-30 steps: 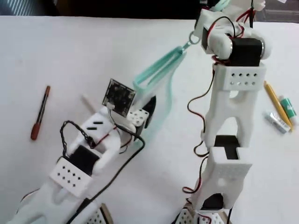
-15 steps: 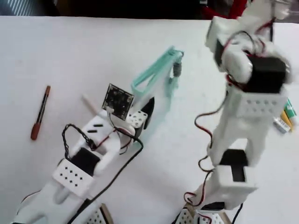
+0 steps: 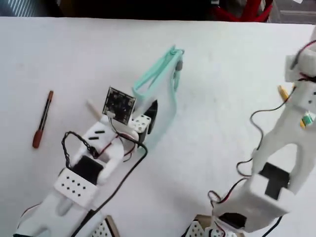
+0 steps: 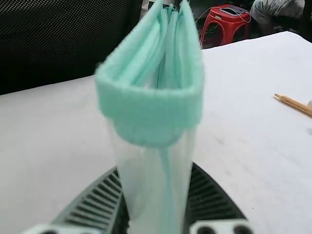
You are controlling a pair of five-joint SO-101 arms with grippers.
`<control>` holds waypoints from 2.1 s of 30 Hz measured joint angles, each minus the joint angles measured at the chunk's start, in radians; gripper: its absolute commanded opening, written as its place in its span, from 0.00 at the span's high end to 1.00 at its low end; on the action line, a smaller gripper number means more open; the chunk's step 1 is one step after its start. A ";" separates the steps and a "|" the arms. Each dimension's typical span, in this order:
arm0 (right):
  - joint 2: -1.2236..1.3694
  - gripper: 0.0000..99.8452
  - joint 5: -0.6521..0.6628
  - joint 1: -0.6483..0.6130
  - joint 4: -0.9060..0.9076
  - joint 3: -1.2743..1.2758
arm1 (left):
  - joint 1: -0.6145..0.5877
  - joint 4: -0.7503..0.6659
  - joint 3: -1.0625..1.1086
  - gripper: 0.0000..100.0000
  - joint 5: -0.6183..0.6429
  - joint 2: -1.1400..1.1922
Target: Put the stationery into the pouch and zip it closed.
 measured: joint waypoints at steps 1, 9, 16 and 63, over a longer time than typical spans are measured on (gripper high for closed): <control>0.038 0.79 0.038 0.034 -0.018 0.000 | 0.000 -0.012 0.006 0.91 0.000 0.000; 0.387 0.79 0.373 0.187 -0.227 0.009 | 0.000 -0.074 0.057 0.91 0.000 -0.011; 0.624 0.79 0.434 0.224 -0.367 -0.008 | -0.003 -0.083 0.081 0.91 0.000 -0.025; 0.483 0.98 0.055 0.071 0.160 -0.793 | 0.009 -0.114 0.112 0.82 -0.006 -0.028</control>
